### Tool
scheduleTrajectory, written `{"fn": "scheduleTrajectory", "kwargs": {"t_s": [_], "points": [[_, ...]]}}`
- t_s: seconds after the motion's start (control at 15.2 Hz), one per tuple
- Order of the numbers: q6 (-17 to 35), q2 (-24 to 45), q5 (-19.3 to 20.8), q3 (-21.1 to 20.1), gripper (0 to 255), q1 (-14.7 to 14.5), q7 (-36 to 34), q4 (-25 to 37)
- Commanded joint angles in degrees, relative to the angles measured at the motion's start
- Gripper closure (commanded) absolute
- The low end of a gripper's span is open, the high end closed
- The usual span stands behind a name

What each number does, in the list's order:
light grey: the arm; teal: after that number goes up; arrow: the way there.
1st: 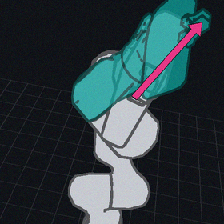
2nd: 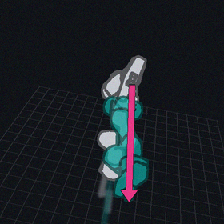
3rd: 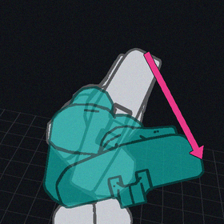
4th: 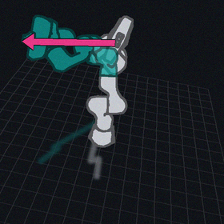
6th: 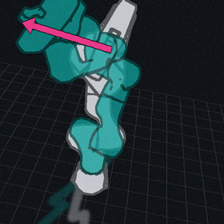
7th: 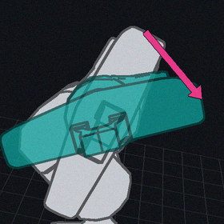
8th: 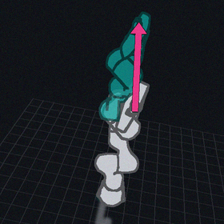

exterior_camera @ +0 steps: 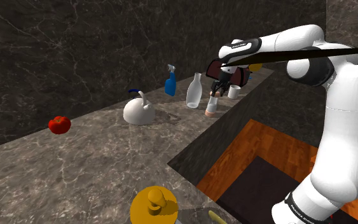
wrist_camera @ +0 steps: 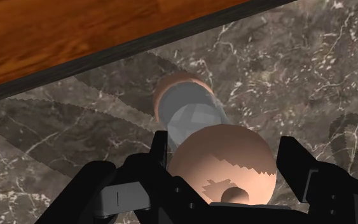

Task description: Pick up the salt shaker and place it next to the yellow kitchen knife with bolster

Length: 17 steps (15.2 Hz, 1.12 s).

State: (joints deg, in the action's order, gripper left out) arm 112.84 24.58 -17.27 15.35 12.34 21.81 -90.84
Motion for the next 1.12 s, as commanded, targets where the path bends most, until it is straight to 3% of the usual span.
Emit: {"fn": "scheduleTrajectory", "kwargs": {"t_s": [0.0,0.53,1.06], "points": [[0.0,0.0,0.0,0.0,255,0.0,0.0,0.0],[0.0,0.0,0.0,0.0,255,0.0,0.0,0.0],[-5.3,-1.5,0.9,0.3,255,0.1,-1.2,4.0]]}}
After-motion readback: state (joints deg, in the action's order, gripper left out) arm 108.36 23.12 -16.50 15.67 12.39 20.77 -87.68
